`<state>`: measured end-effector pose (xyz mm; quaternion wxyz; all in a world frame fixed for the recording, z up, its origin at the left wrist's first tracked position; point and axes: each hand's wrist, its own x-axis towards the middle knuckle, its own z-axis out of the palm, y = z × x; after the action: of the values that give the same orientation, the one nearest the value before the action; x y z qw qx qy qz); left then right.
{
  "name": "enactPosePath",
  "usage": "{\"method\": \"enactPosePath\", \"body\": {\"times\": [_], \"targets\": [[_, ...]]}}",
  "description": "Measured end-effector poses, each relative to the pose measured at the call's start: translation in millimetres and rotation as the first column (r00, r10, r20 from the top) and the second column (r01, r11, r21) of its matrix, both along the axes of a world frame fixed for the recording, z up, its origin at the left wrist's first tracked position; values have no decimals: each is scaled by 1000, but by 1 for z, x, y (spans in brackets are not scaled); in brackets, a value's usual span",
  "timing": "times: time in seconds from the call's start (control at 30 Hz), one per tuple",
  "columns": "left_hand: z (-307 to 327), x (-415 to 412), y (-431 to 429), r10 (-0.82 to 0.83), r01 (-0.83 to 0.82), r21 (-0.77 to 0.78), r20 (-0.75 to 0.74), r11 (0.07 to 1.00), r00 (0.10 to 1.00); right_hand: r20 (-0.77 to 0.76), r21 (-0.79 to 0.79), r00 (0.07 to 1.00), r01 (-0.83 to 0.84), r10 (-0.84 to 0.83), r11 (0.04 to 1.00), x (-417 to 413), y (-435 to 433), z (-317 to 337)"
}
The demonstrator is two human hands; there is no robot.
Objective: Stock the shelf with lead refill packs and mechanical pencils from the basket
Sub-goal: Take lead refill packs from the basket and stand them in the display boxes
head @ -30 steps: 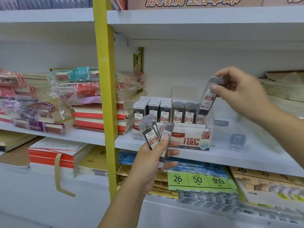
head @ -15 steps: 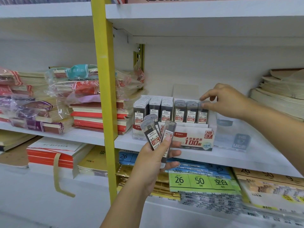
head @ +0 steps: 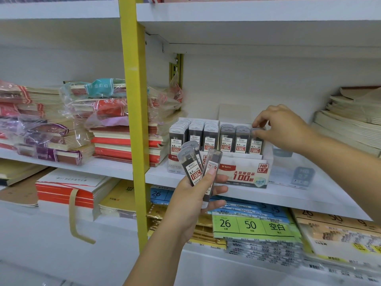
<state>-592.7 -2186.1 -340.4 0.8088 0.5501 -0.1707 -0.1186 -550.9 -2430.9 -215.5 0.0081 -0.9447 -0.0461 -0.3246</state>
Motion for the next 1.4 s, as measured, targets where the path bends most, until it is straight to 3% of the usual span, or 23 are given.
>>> {"method": "enactPosePath", "body": {"times": [0.1, 0.17, 0.27, 0.33, 0.43, 0.6, 0.7, 0.77, 0.83, 0.9, 1.13, 1.23, 1.4], "targets": [[1, 0, 1, -12, 12, 5, -2, 1000, 1000, -5, 2, 998, 55, -55, 998, -2, 5, -2], [0, 0, 1, -24, 24, 7, 1, 1000, 1000, 102, 12, 993, 51, -52, 999, -12, 13, -4], [1, -1, 2, -48, 48, 9, 16, 999, 999, 190, 183, 970, -185, 150, 966, -43, 40, -13], [2, -2, 1, -64, 63, 20, 38, 998, 997, 59, 396, 933, -349, 356, 849, -65, 63, -25], [3, -5, -1, -96, 93, 37, 80, 995, 992, -92, 643, 845, -353, 526, 680, -76, 83, -47], [-1, -4, 4, -201, 202, -79, 31, 976, 979, 70, 789, 895, -320, 440, 525, -75, 69, -50], [-4, 0, 10, -167, 171, -80, 51, 982, 985, 93, 858, 879, -310, 468, 410, -78, 55, -47], [-5, 3, 11, -83, 88, -48, 93, 995, 992, -34, 849, 844, -258, 536, 461, -83, 49, -45], [-5, 6, 13, 7, -9, 15, 125, 1000, 992, -195, 768, 808, -226, 555, 599, -87, 44, -41], [-5, 9, 15, 53, -66, 86, 143, 994, 988, -244, 670, 822, -241, 514, 702, -90, 44, -32], [-2, 7, 13, 12, -57, 224, 200, 973, 980, -376, 519, 755, -309, 537, 797, -82, 65, -29], [0, 5, 13, 4, -49, 201, 218, 978, 976, -313, 604, 753, -313, 579, 733, -81, 57, -26], [3, 4, 11, 3, -17, 134, 106, 991, 994, 84, 717, 831, -433, 549, 546, -70, 36, 1]]}}
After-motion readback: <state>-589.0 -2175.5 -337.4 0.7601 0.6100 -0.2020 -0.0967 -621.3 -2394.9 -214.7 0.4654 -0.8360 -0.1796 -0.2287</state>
